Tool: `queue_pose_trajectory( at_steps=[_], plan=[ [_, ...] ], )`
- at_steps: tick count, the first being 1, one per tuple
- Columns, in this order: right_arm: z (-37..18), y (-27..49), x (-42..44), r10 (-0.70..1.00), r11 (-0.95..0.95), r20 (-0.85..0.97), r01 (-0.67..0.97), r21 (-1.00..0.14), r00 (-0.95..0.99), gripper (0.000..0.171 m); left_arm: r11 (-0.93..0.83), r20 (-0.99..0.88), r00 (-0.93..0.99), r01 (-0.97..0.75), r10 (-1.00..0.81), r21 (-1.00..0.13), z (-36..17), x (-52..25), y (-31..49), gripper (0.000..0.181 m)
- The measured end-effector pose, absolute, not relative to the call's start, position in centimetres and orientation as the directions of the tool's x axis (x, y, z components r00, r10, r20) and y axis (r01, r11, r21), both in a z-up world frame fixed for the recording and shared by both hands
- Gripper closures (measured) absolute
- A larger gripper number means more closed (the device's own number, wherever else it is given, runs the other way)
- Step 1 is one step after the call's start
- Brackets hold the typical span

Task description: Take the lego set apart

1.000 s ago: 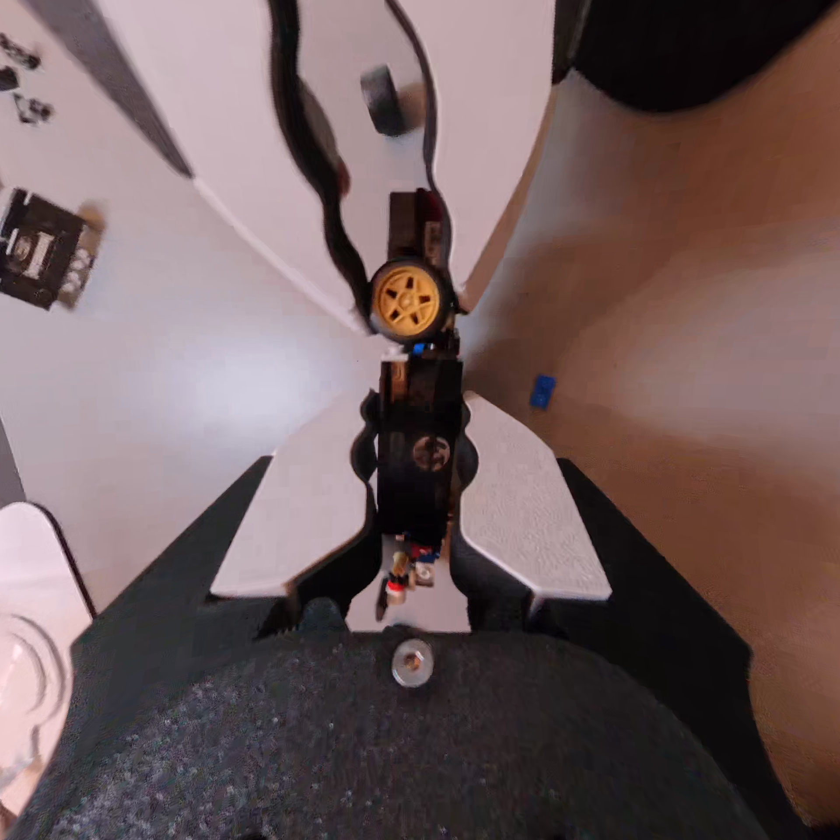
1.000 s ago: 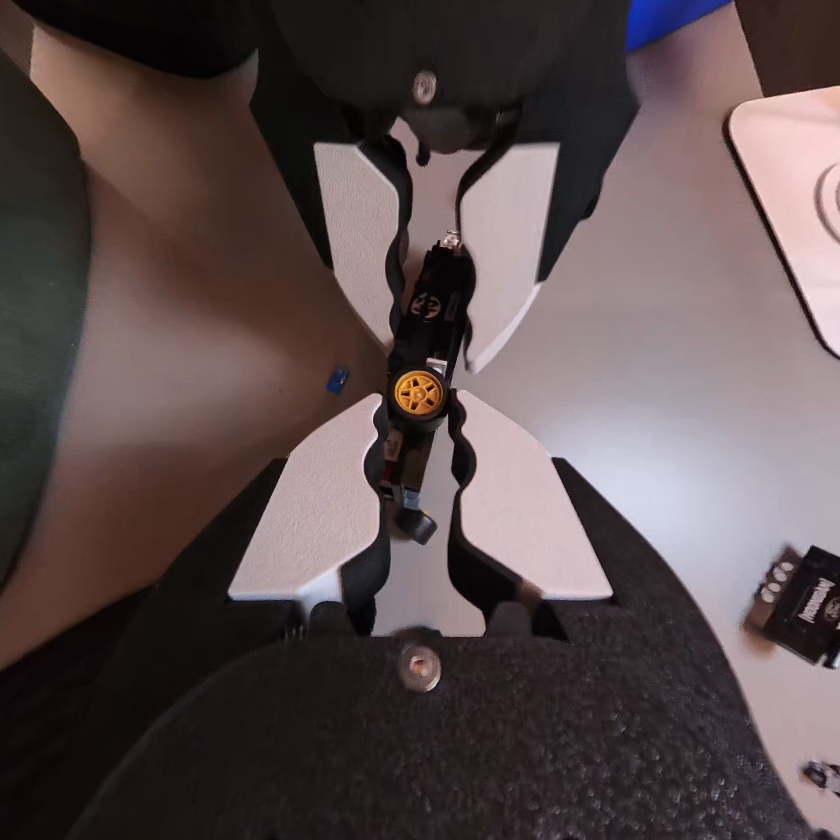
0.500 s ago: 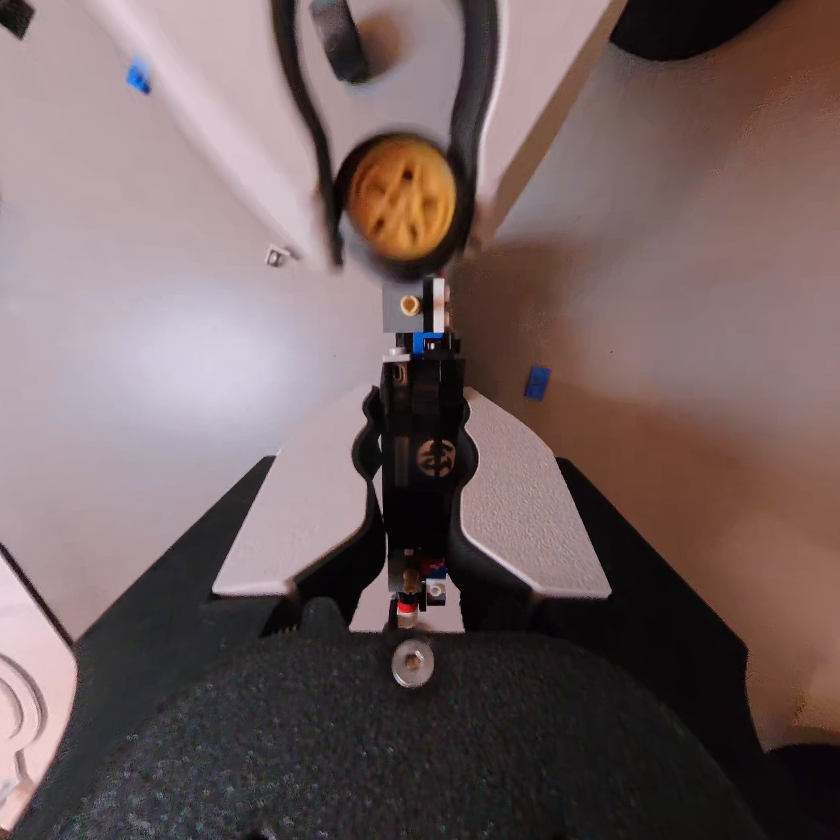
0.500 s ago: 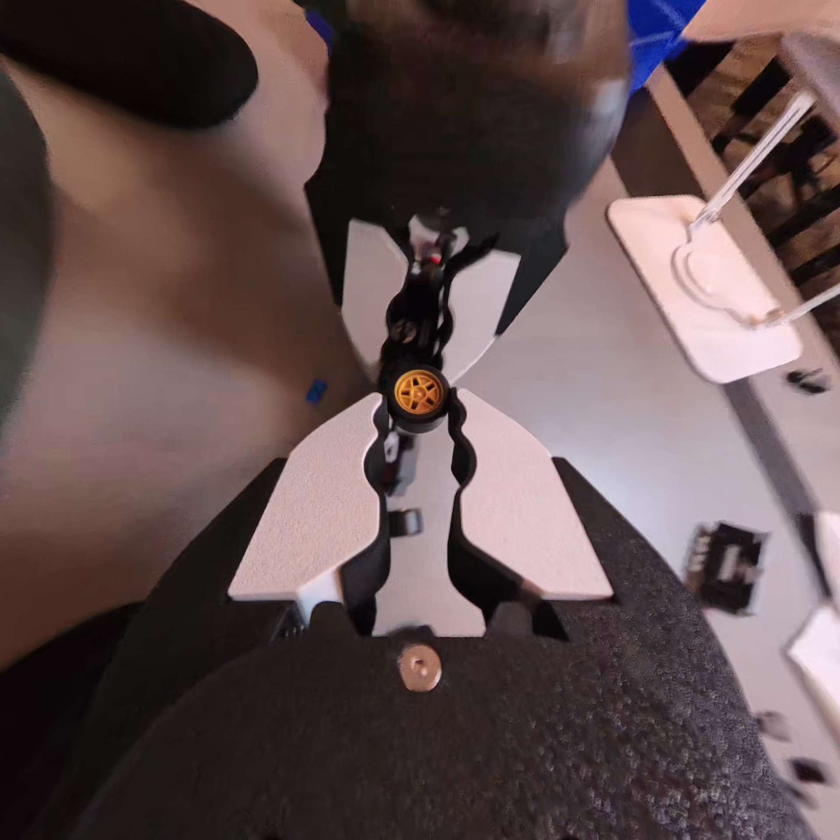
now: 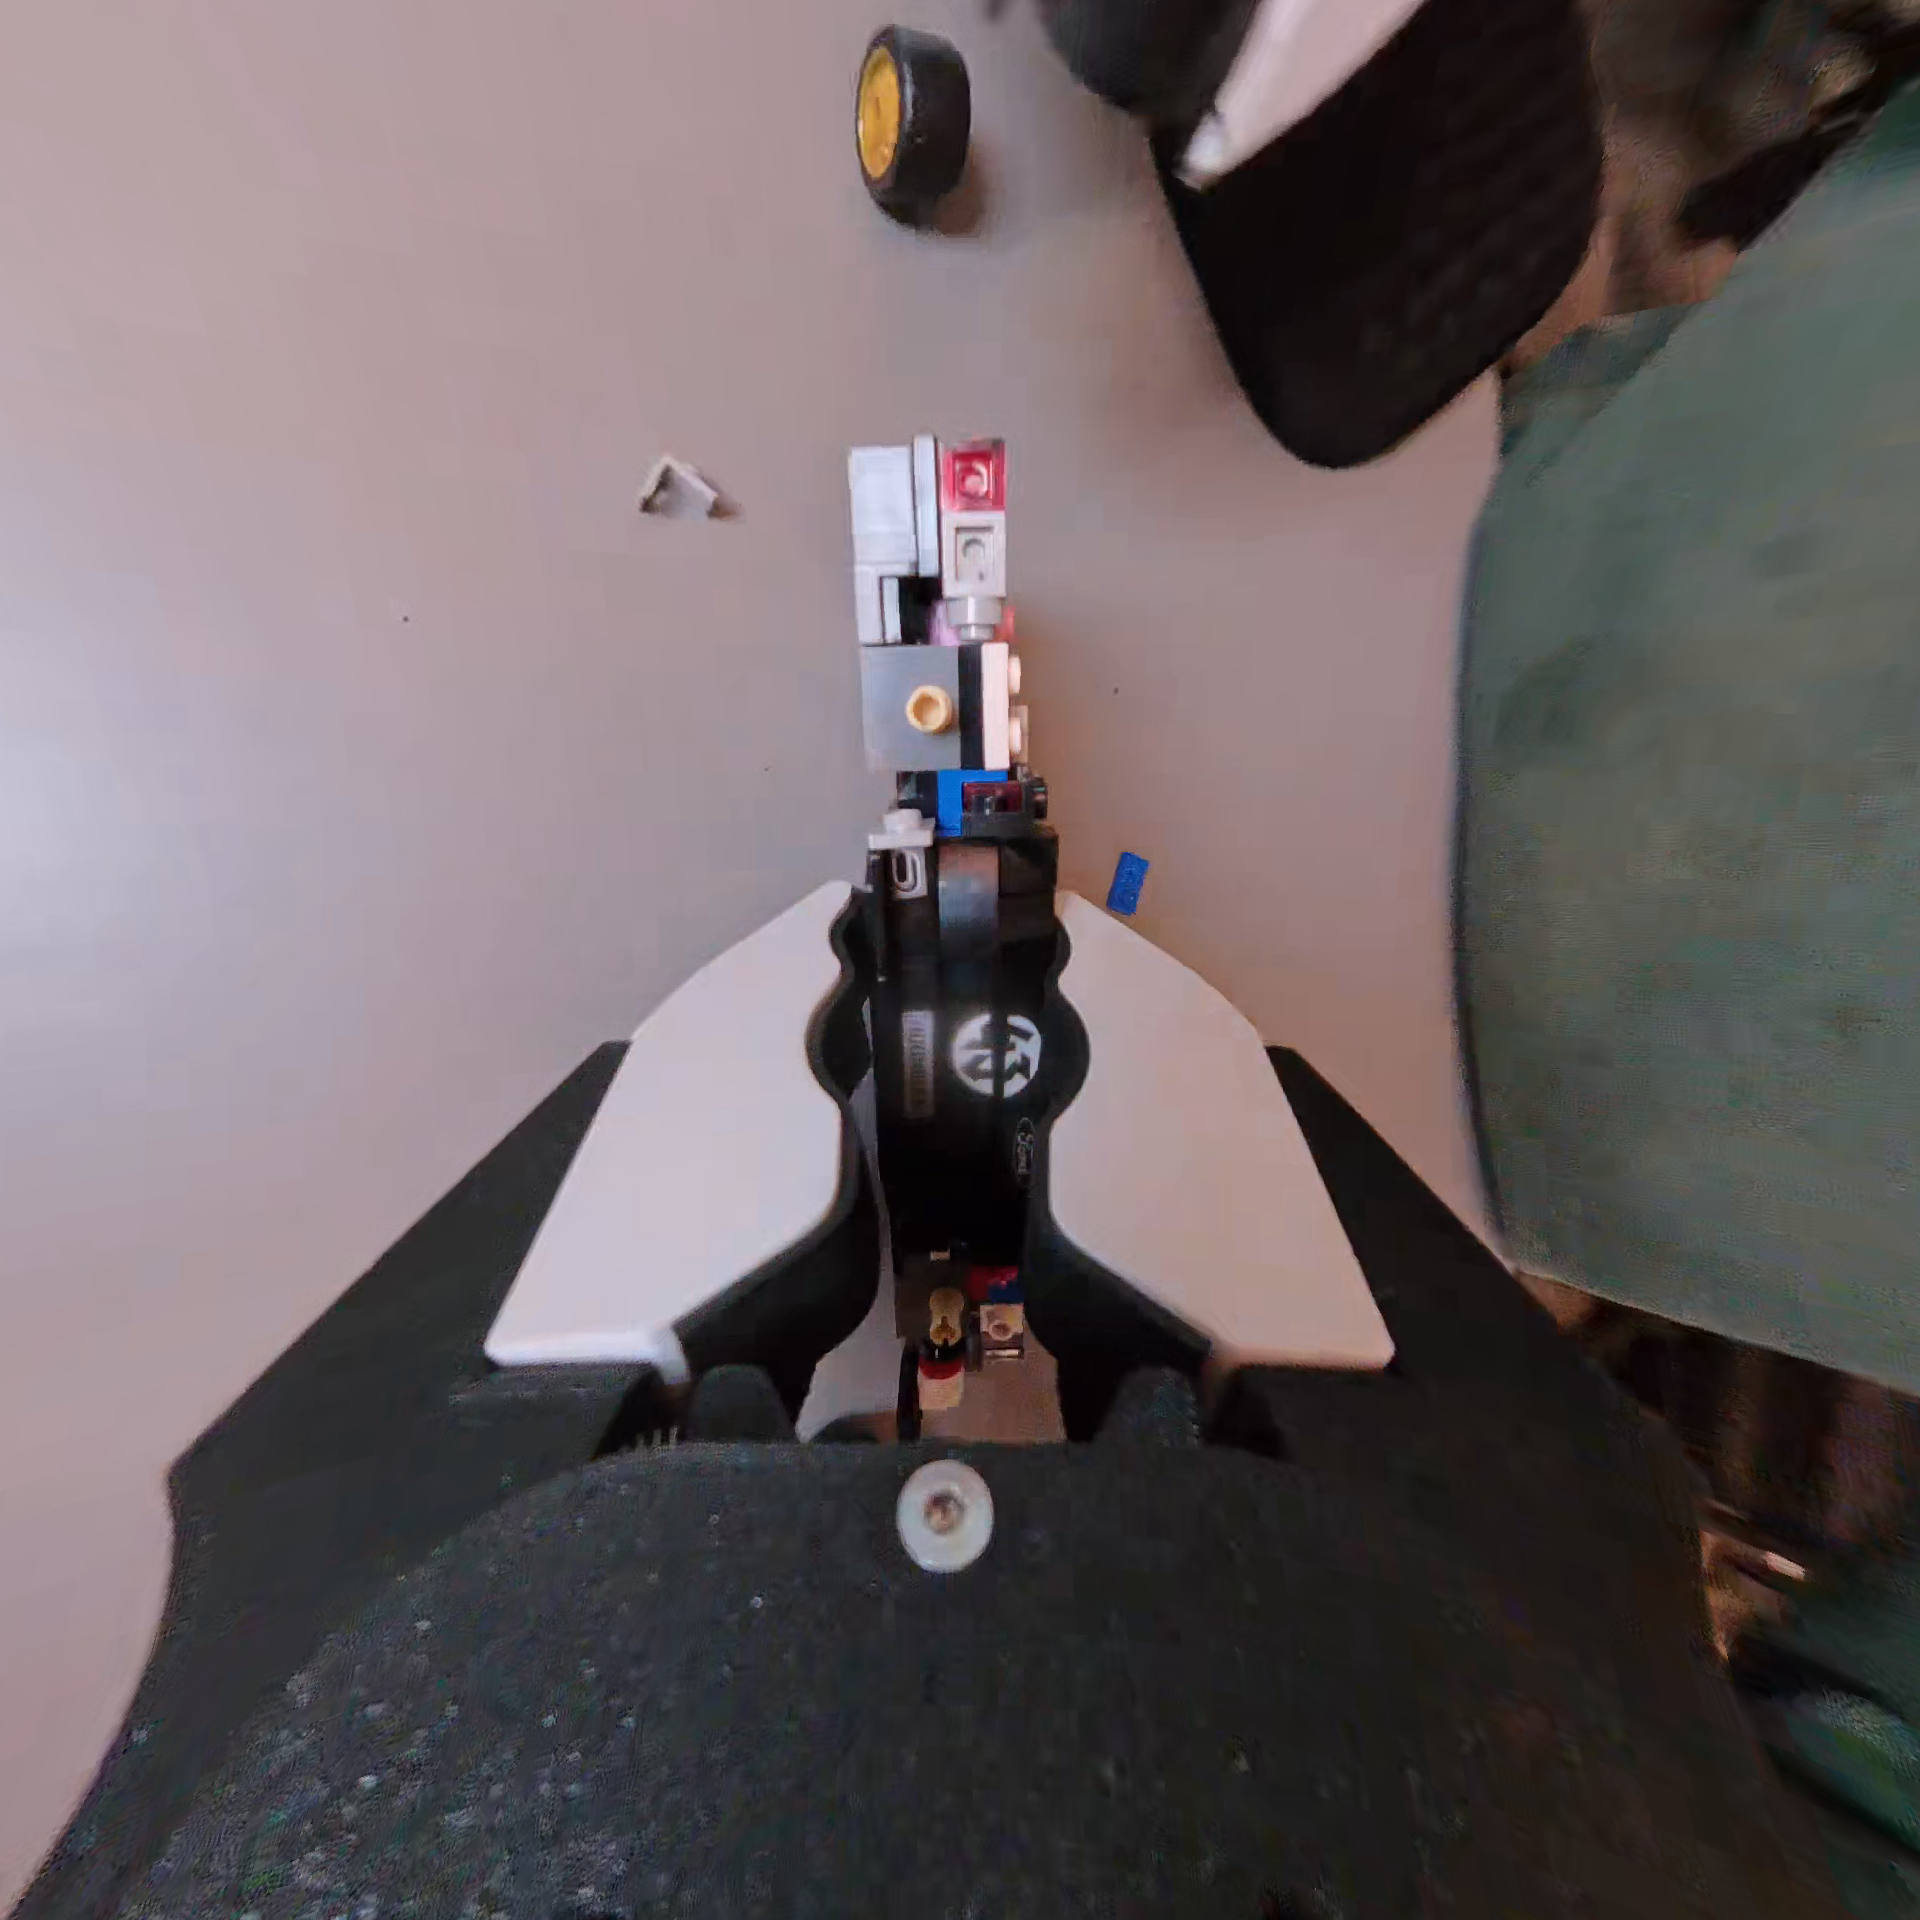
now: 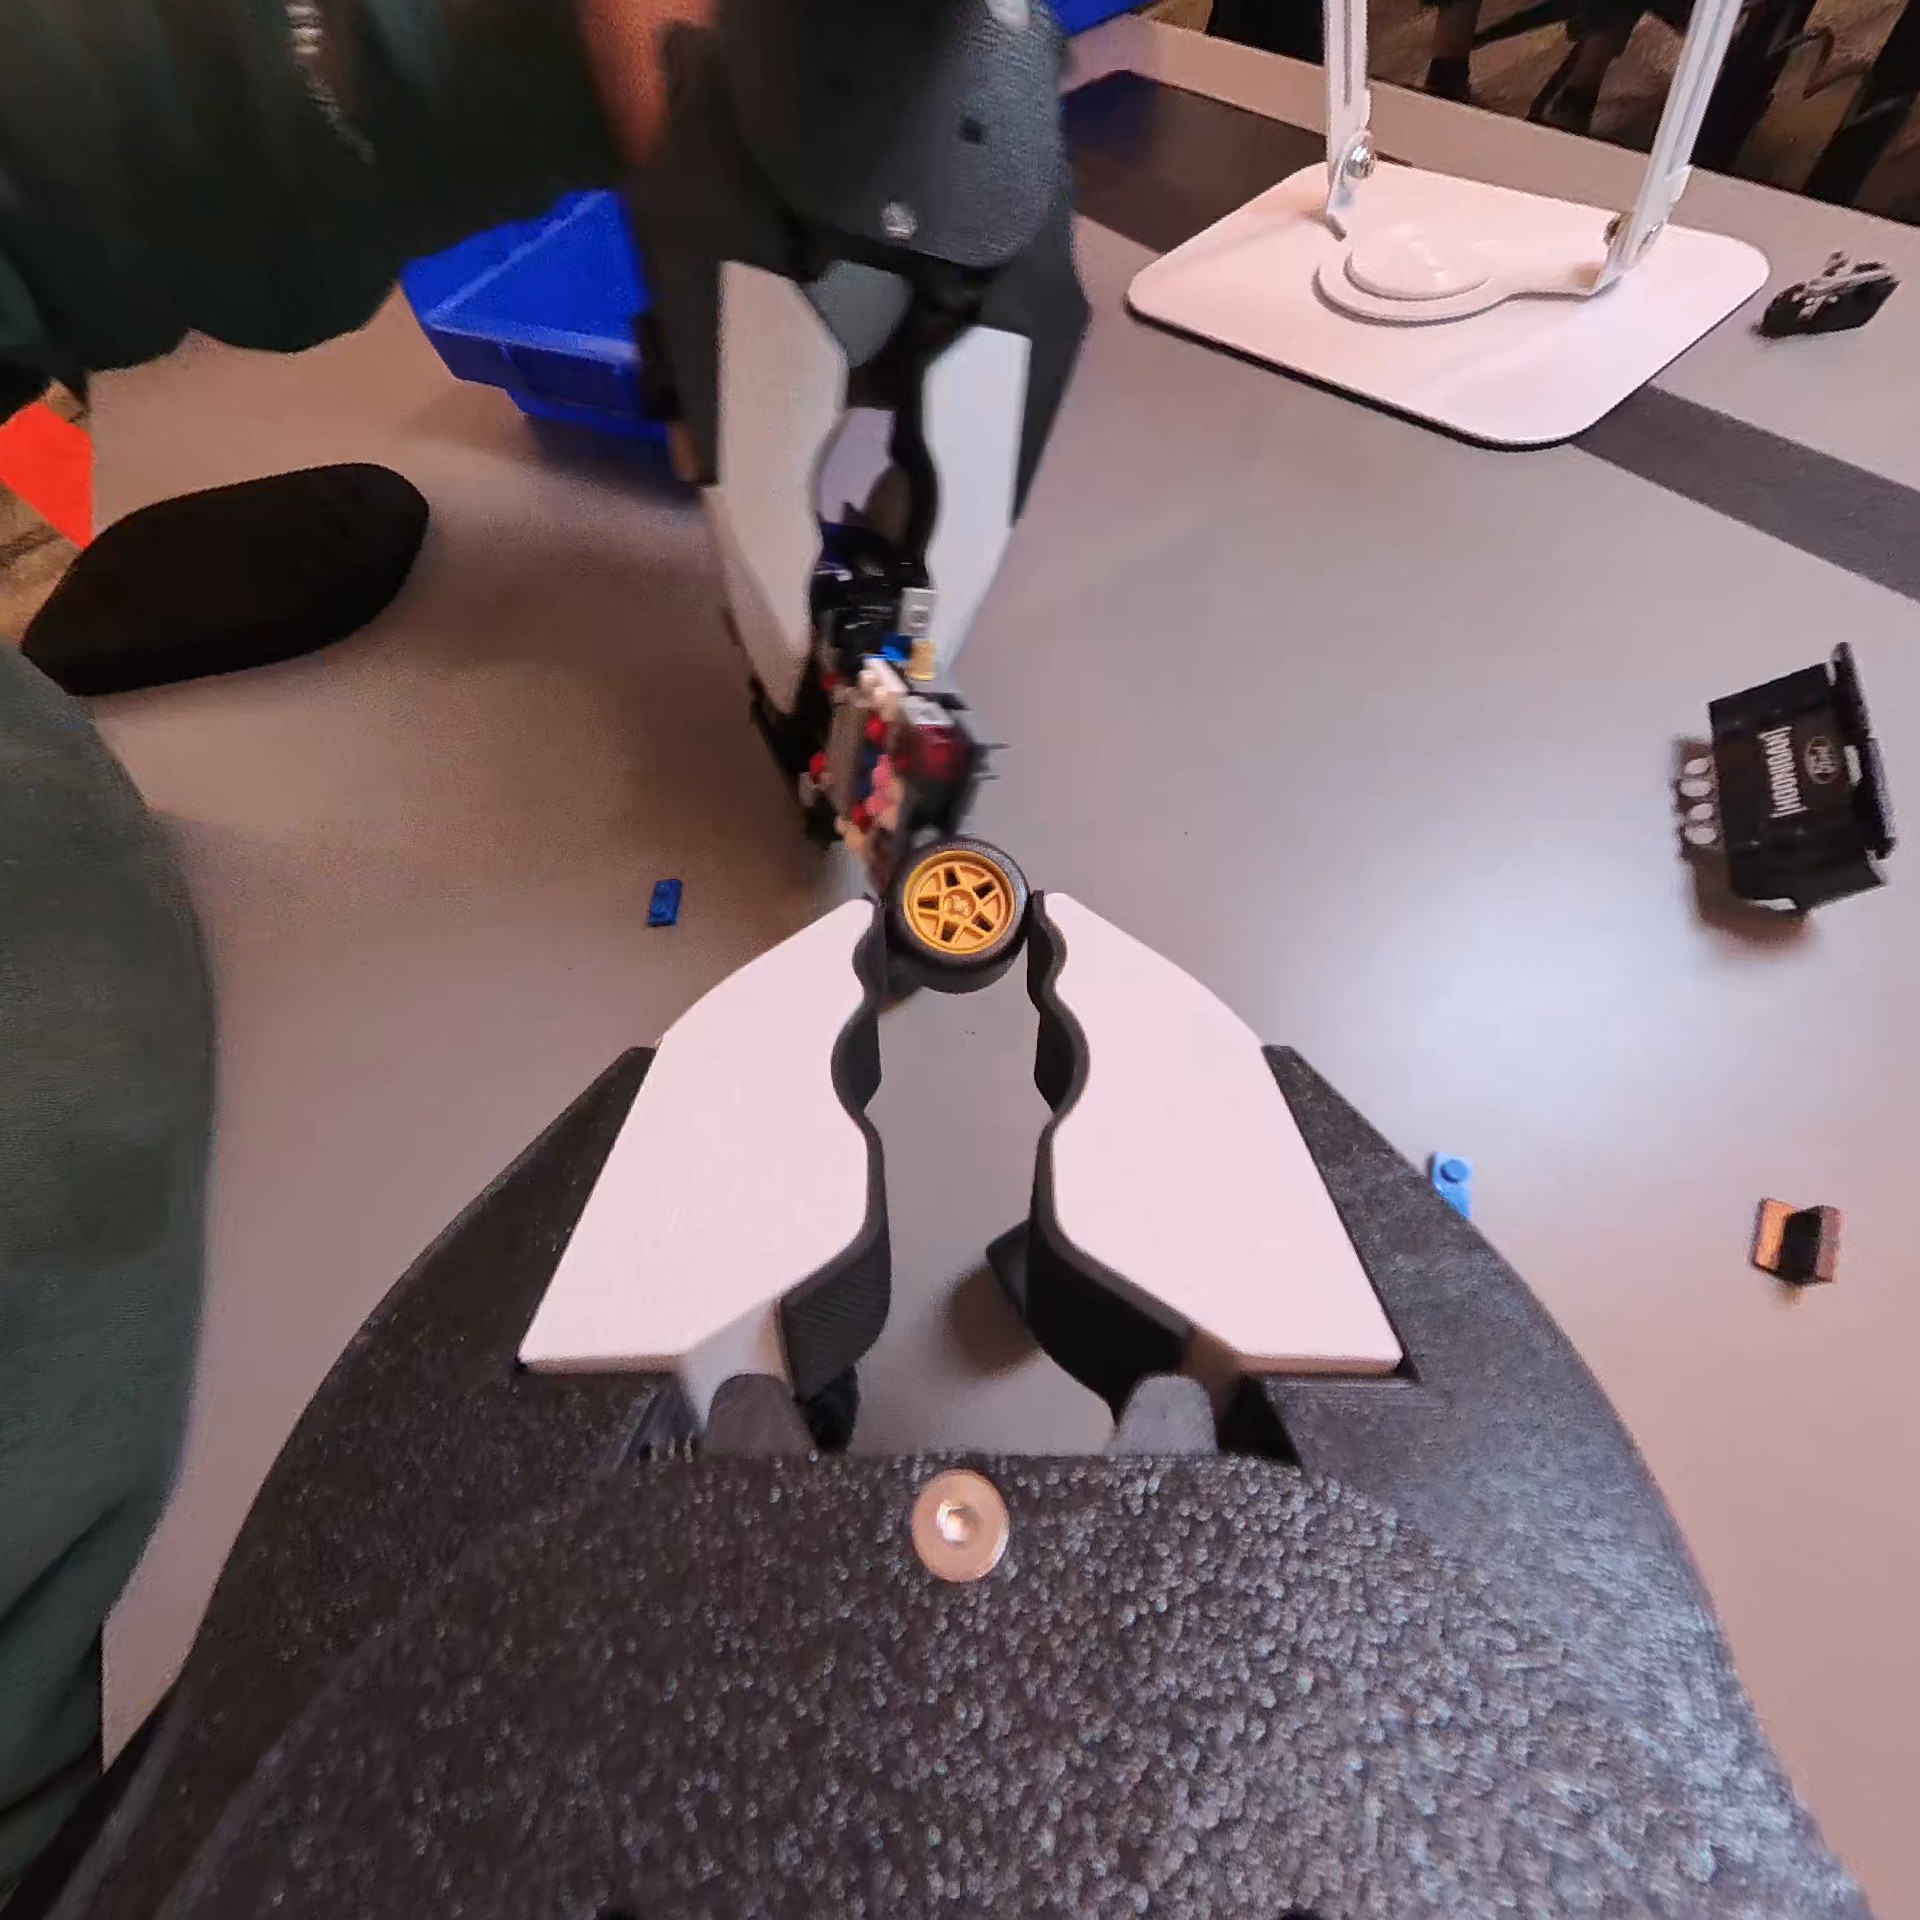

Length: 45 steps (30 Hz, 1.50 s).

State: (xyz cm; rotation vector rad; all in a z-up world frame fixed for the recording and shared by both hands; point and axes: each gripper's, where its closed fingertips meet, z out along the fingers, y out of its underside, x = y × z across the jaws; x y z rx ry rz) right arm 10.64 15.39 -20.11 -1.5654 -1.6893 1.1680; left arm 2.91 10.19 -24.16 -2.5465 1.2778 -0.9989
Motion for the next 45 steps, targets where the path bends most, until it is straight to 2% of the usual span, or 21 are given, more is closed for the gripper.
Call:
queue_pose_trajectory(
  at_steps=[6, 12, 17, 21, 24, 27, 31, 32, 37, 41, 44, 45],
  plan=[
    [-21.0, 15.4, 11.8, 0.969, -0.092, -0.196, 0.511, -0.855, -0.153, 0.145, -0.760, 0.749, 0.326, -0.552, -0.576, -0.344, -24.2, 2.0, 14.5, 0.152],
    [-21.4, 16.3, 13.5, 0.970, -0.132, -0.216, 0.508, -0.851, -0.110, 0.145, -0.822, 0.697, 0.481, -0.490, -0.532, -0.290, -26.9, -0.4, 18.7, 0.151],
    [-21.7, 17.2, 13.7, 0.978, -0.131, -0.195, 0.501, -0.856, -0.078, 0.145, -0.814, 0.566, 0.592, -0.486, -0.574, -0.318, -27.5, -1.3, 19.9, 0.146],
    [-21.4, 17.1, 13.0, 0.977, -0.137, -0.200, 0.485, -0.864, -0.080, 0.145, -0.780, 0.401, 0.670, -0.501, -0.624, -0.376, -27.3, -1.9, 20.9, 0.129],
    [-20.9, 16.9, 12.6, 0.982, -0.115, -0.171, 0.466, -0.877, -0.078, 0.145, -0.697, 0.215, 0.705, -0.515, -0.676, -0.499, -25.5, -1.7, 21.9, 0.131],
    [-19.7, 17.1, 12.4, 0.996, -0.061, -0.084, 0.410, -0.910, -0.037, 0.145, -0.507, -0.047, 0.740, -0.504, -0.671, -0.699, -21.2, -0.7, 21.8, 0.147],
    [-18.0, 17.5, 12.3, 0.999, -0.026, -0.009, 0.327, -0.945, 0.054, 0.142, -0.177, -0.210, 0.852, -0.329, -0.480, -0.928, -12.8, -1.4, 17.8, 0.181],
    [-17.5, 17.6, 12.2, 0.997, -0.021, 0.001, 0.305, -0.952, 0.073, 0.141, -0.106, -0.222, 0.885, -0.288, -0.410, -0.952, -11.0, -2.4, 16.3, 0.181],
    [-15.5, 17.6, 11.0, 0.984, 0.005, 0.038, 0.187, -0.982, 0.173, 0.148, 0.073, -0.182, 0.982, -0.179, -0.040, -0.981, -5.5, -10.6, 7.1, 0.181],
    [-15.7, 17.4, 9.6, 0.956, 0.029, 0.091, 0.221, -0.975, 0.279, 0.171, 0.058, -0.178, 0.958, -0.195, 0.225, -0.979, -4.4, -17.9, -0.6, 0.181],
    [-16.0, 18.0, 9.6, 0.935, 0.064, 0.153, 0.273, -0.960, 0.321, 0.170, 0.096, -0.121, 0.962, -0.149, 0.246, -0.984, -4.6, -19.7, -5.1, 0.181],
    [-15.9, 19.0, 10.5, 0.918, 0.077, 0.185, 0.299, -0.951, 0.350, 0.164, 0.112, -0.104, 0.967, -0.133, 0.231, -0.985, -4.8, -19.7, -6.3, 0.181]
  ],
)
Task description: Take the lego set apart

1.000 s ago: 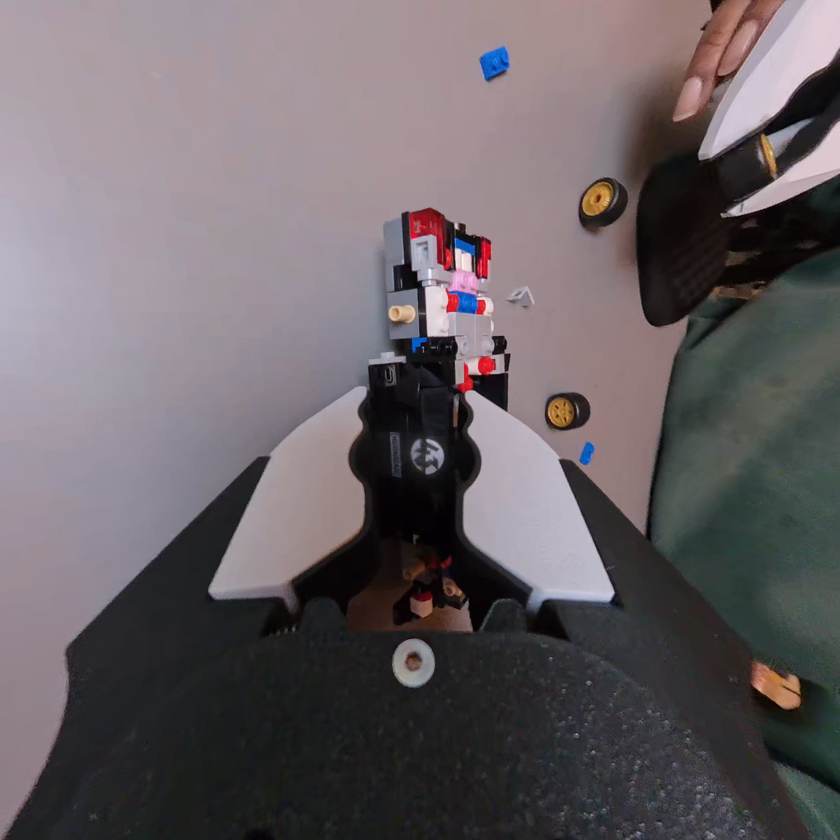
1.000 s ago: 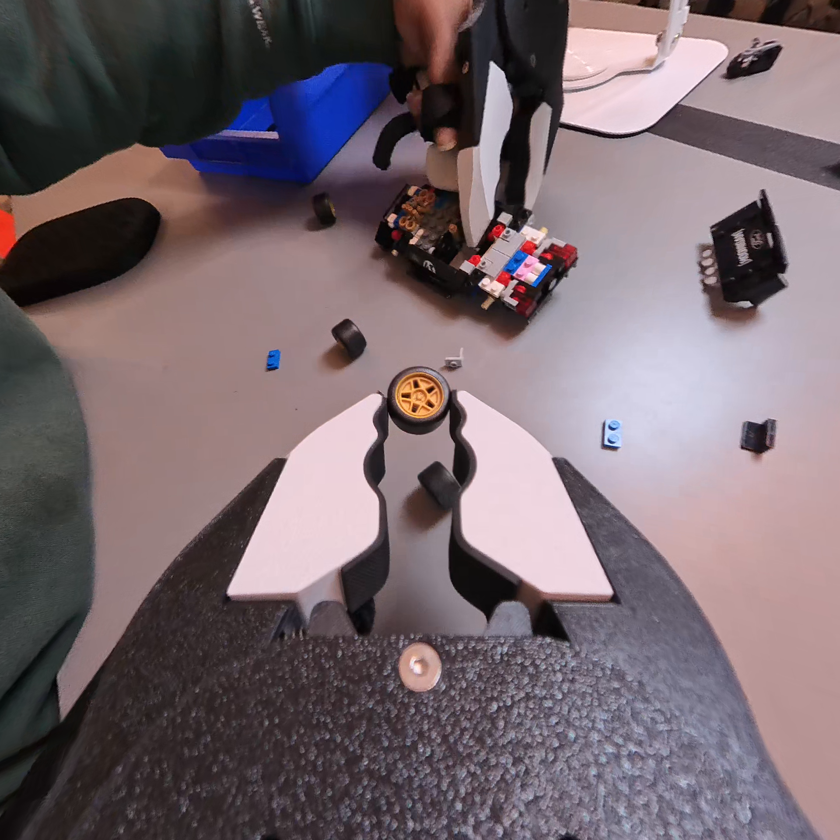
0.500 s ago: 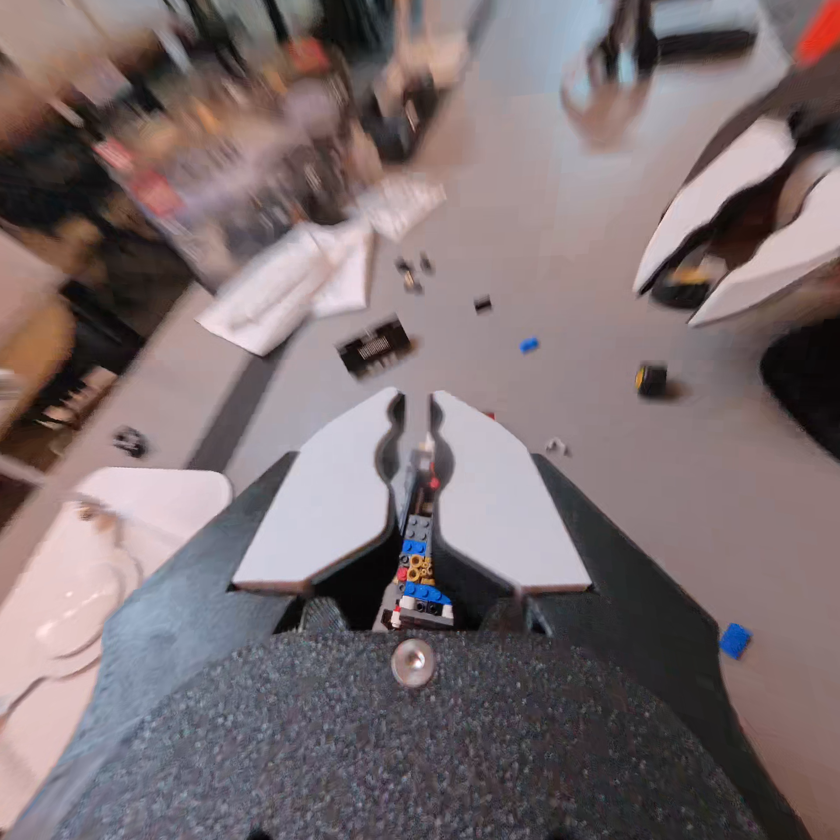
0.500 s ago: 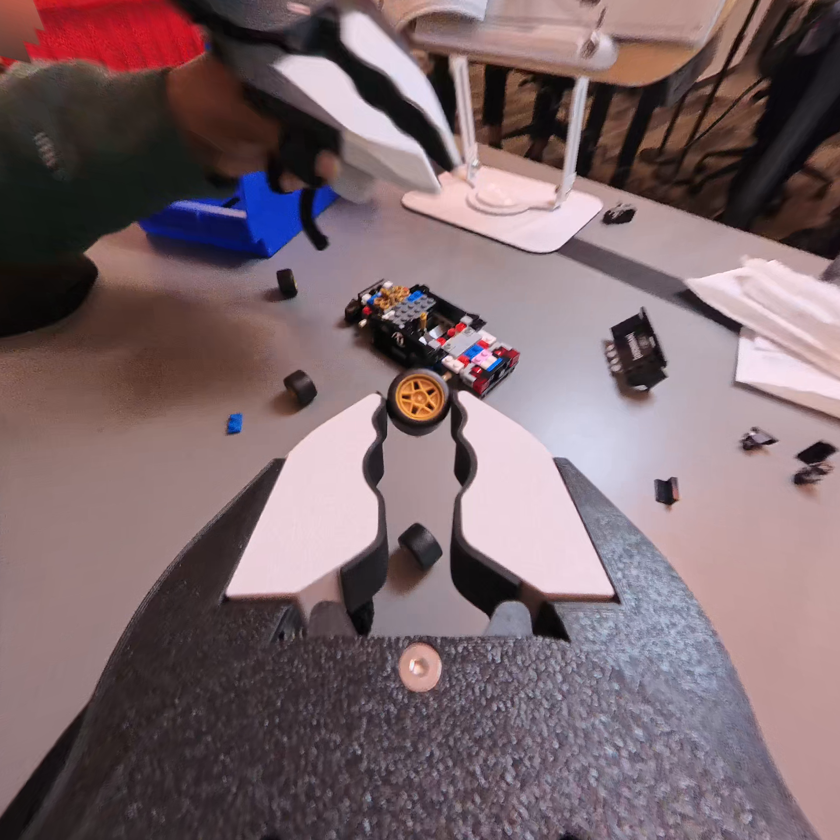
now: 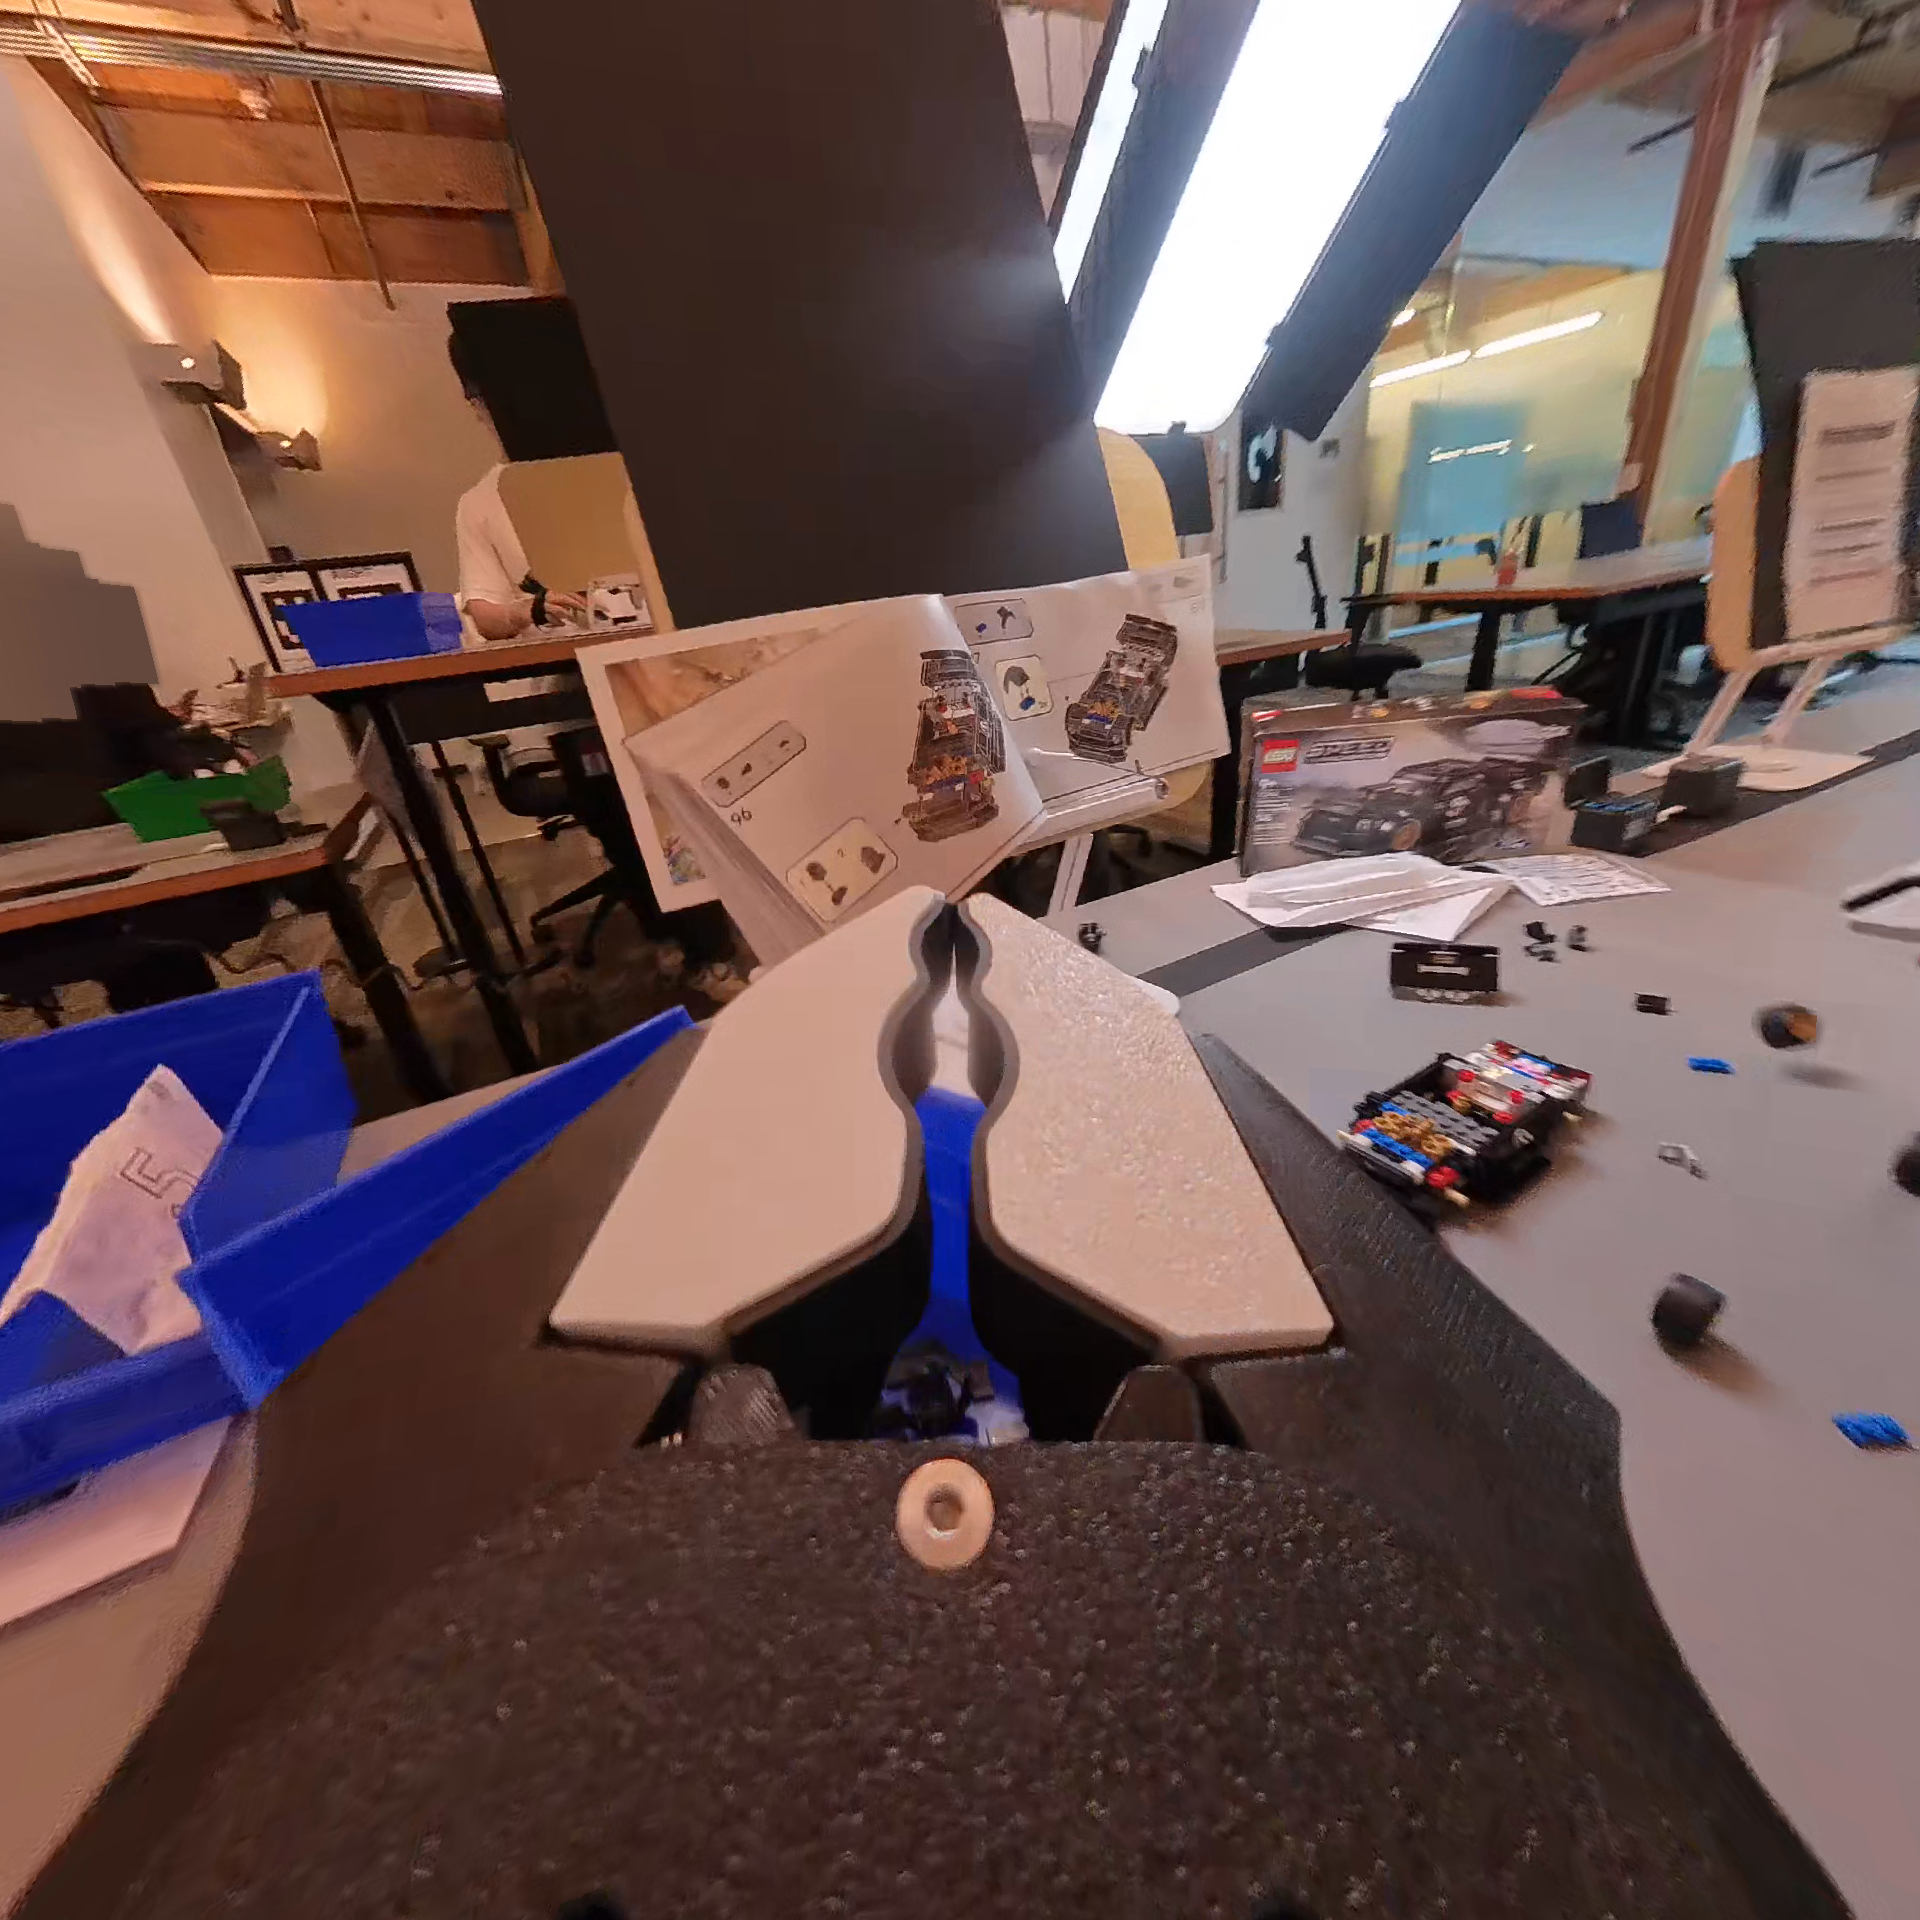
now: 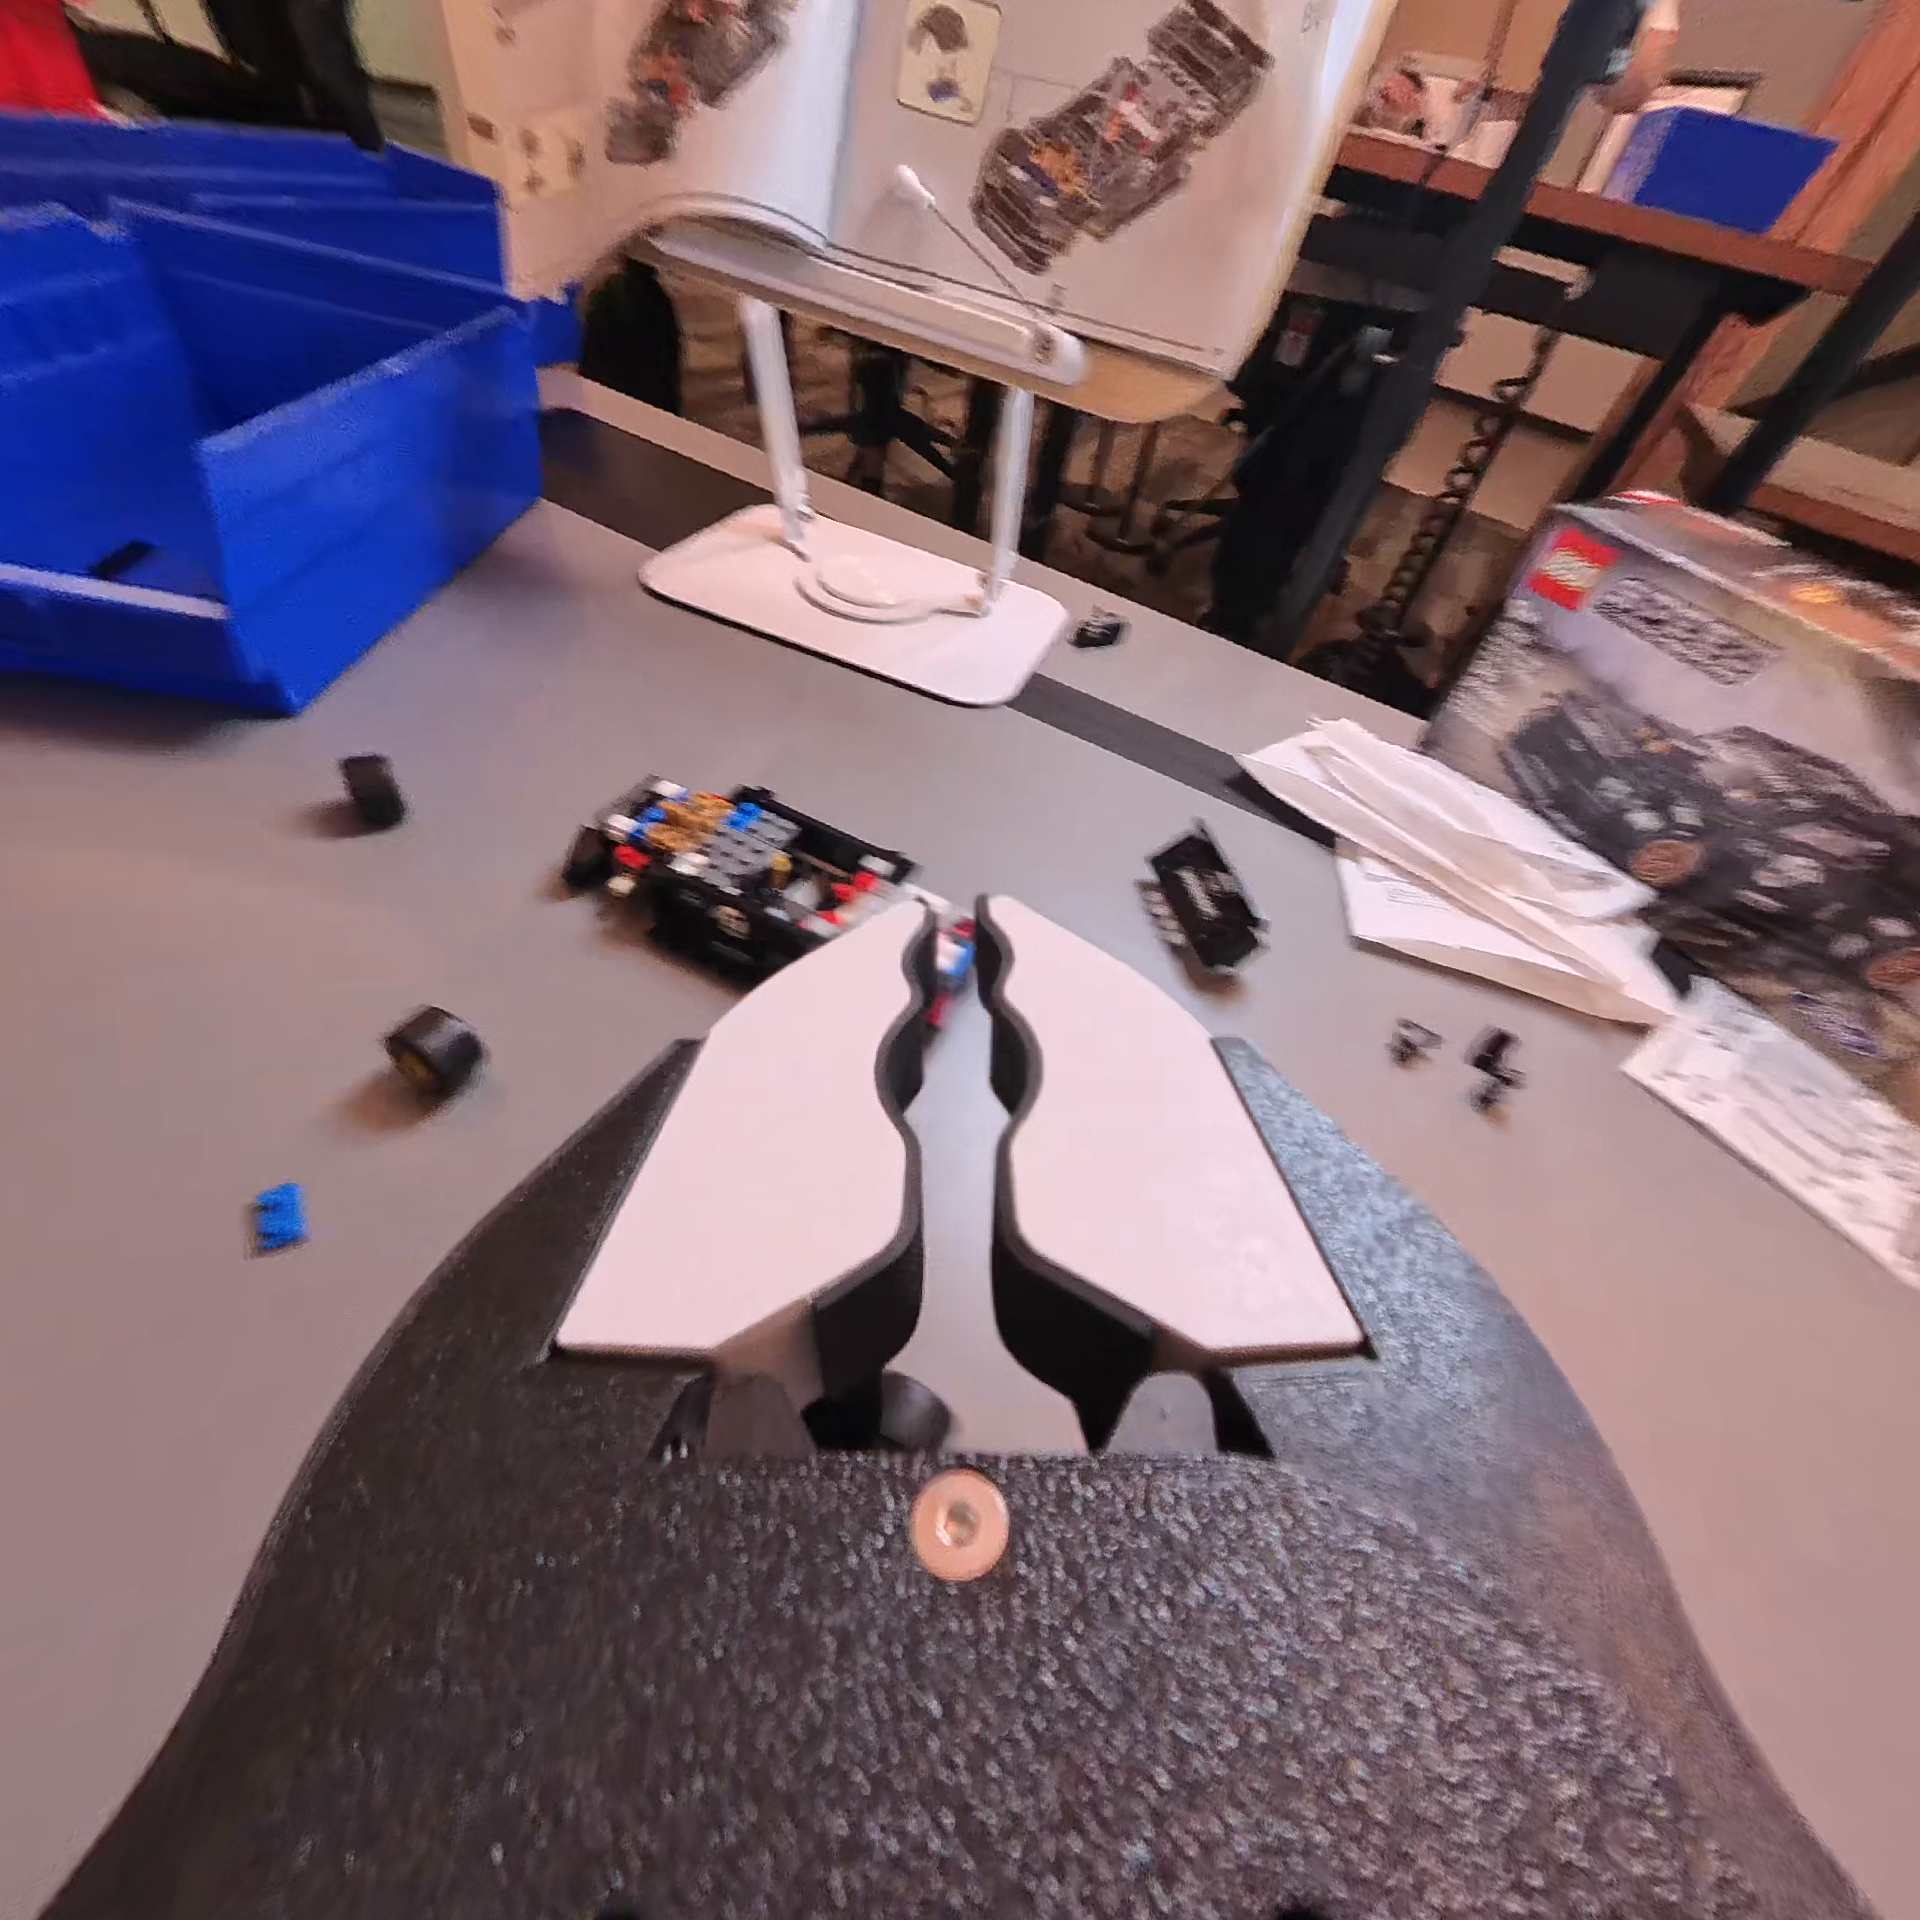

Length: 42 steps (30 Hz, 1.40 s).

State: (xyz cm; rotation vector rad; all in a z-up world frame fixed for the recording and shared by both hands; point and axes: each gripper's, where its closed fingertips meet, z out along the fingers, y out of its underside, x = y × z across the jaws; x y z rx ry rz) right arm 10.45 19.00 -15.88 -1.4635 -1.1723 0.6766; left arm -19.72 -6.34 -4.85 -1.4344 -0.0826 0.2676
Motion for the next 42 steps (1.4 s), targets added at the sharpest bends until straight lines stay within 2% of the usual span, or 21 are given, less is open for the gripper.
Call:
queue_pose_trajectory(
  at_steps=[5, 7, 9, 12, 17, 24, 28, 32, 34, 36, 39, 42],
  plan=[
    [-14.1, 25.2, 20.0, 0.802, 0.018, 0.224, 0.352, -0.936, 0.553, 0.150, 0.128, -0.088, 0.973, -0.117, 0.211, -0.985, -8.8, -18.9, -10.1, 0.181],
    [-15.2, 27.5, 24.7, 0.747, -0.044, 0.247, 0.416, -0.908, 0.618, 0.143, 0.101, -0.076, 0.974, -0.099, 0.212, -0.990, -10.6, -18.6, -10.4, 0.181],
    [-17.2, 29.0, 27.8, 0.741, -0.138, 0.194, 0.429, -0.893, 0.643, 0.138, 0.100, -0.058, 0.981, -0.078, 0.183, -0.992, -11.4, -18.0, -10.2, 0.181],
    [-20.6, 30.9, 27.3, 0.787, -0.270, 0.073, 0.448, -0.853, 0.613, 0.121, 0.088, -0.067, 0.985, -0.081, 0.158, -0.993, -11.8, -17.7, -9.4, 0.181],
    [-25.0, 37.3, 20.9, 0.810, -0.299, 0.053, 0.489, -0.819, 0.584, 0.107, 0.030, -0.138, 0.981, -0.144, 0.134, -0.989, -12.4, -16.9, -8.3, 0.181],
    [-26.5, 45.5, 12.4, 0.849, -0.266, 0.084, 0.560, -0.785, 0.521, 0.110, -0.043, -0.183, 0.973, -0.178, 0.141, -0.983, -14.1, -17.0, -7.7, 0.181],
    [-25.5, 47.7, 9.4, 0.850, -0.318, -0.003, 0.508, -0.801, 0.527, 0.118, -0.068, -0.194, 0.971, -0.186, 0.138, -0.980, -14.9, -17.1, -7.3, 0.181],
    [-26.9, 48.3, 8.1, 0.851, -0.334, 0.025, 0.578, -0.744, 0.525, 0.122, -0.097, -0.194, 0.973, -0.182, 0.128, -0.978, -15.8, -17.2, -7.0, 0.181],
    [-27.4, 48.8, 8.0, 0.836, -0.354, 0.039, 0.591, -0.725, 0.548, 0.141, -0.107, -0.205, 0.972, -0.193, 0.118, -0.975, -16.0, -17.1, -6.8, 0.181],
    [-27.6, 48.8, 7.9, 0.831, -0.376, 0.033, 0.604, -0.702, 0.556, 0.147, -0.120, -0.220, 0.969, -0.207, 0.113, -0.971, -16.3, -17.1, -6.7, 0.181],
    [-24.9, 47.8, 8.0, 0.838, -0.315, 0.043, 0.546, -0.776, 0.544, 0.147, -0.134, -0.241, 0.965, -0.226, 0.101, -0.965, -16.6, -16.8, -6.7, 0.181],
    [-20.4, 42.2, 8.0, 0.909, -0.179, 0.014, 0.421, -0.889, 0.417, 0.147, -0.146, -0.263, 0.961, -0.248, 0.091, -0.958, -16.9, -16.6, -6.7, 0.181]
  ],
)
